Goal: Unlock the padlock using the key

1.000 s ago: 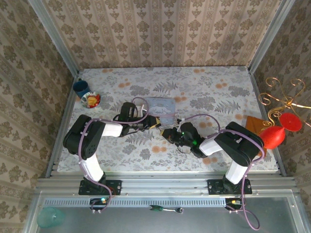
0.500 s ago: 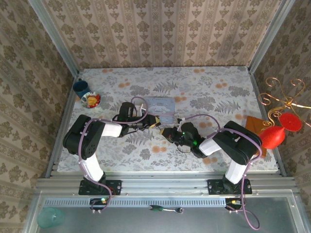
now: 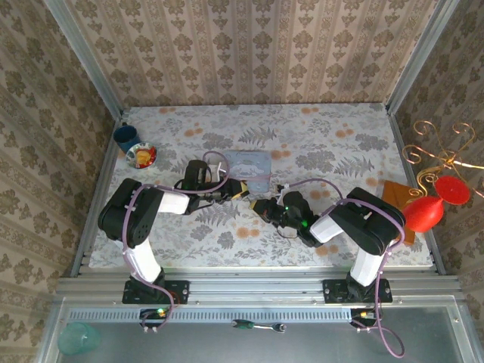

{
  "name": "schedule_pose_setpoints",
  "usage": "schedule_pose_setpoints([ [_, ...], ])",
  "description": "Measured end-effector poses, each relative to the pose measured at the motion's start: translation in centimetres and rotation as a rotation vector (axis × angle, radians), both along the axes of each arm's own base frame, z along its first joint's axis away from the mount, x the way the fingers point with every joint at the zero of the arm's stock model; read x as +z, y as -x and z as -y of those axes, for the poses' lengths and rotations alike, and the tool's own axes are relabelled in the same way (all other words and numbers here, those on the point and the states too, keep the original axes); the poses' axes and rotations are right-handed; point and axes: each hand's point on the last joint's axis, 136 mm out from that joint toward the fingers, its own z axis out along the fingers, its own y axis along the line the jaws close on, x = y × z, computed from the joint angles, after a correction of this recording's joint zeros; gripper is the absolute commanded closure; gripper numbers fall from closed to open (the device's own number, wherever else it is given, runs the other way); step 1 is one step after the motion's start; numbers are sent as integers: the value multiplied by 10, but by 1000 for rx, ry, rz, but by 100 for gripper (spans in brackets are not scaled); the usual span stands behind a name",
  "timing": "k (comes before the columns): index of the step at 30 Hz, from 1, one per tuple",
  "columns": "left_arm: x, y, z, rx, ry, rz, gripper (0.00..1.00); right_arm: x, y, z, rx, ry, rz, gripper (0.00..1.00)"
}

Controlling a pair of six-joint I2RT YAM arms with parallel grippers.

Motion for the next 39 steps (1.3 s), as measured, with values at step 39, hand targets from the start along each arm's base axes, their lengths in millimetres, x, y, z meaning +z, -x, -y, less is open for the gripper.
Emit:
schedule_pose_setpoints([
  [39, 5, -6, 4, 20, 101, 4, 99, 8, -5, 1, -5, -43, 29, 100],
])
